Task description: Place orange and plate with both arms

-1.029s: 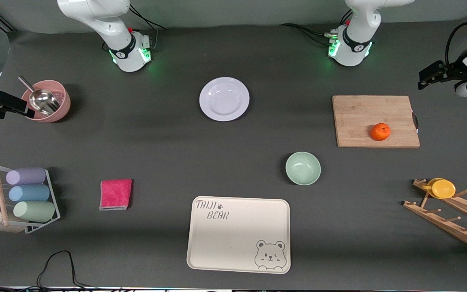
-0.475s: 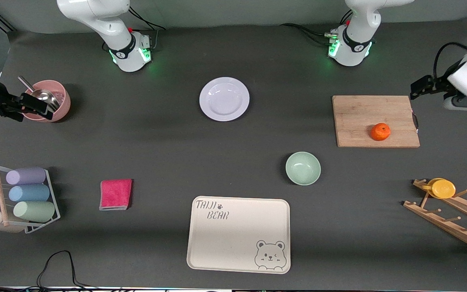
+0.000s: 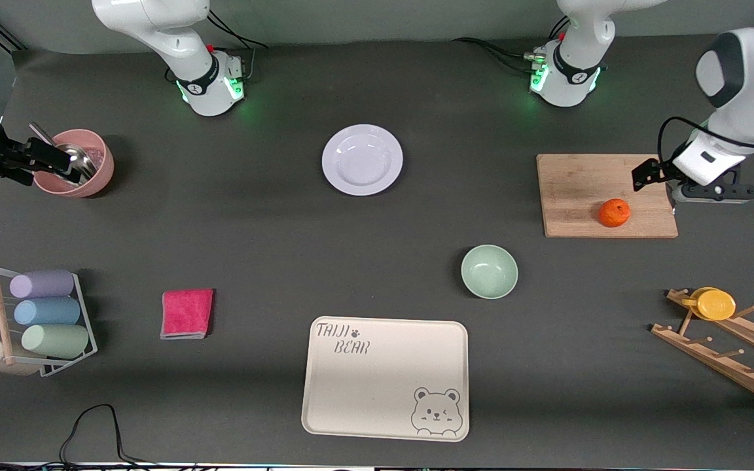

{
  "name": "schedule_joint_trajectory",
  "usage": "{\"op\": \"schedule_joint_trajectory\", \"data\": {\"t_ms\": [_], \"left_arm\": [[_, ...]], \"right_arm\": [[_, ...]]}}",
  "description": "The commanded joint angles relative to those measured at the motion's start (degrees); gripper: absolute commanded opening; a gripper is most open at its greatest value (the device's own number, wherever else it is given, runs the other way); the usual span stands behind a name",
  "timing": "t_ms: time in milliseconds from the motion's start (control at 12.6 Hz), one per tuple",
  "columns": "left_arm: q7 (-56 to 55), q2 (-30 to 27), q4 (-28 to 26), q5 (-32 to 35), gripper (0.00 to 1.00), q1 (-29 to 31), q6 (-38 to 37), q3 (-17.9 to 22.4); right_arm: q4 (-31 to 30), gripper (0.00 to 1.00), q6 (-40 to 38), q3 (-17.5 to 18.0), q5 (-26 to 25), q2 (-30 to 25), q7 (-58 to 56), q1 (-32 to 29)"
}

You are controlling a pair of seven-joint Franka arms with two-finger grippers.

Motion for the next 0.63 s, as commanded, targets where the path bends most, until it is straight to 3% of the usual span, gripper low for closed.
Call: {"op": "schedule_joint_trajectory", "data": {"t_ms": [0, 317, 554], "left_arm": [[1.53, 2.55, -6.27, 0.41, 1.0, 1.29, 10.69, -0.14], [1.53, 14.06, -7.95, 0.41, 1.0, 2.77, 25.03, -0.31], [1.53, 17.69, -10.15, 0.41, 1.0, 4.1, 31.82, -0.31]], "right_arm": [[3.09, 1.0, -2.02, 0.51, -0.26, 3.2, 1.57, 0.56], [4.24, 1.0, -2.02, 0.51, -0.26, 5.23, 1.48, 0.47], [5.46, 1.0, -2.02, 0.6, -0.26, 7.42, 1.48, 0.56]]}}
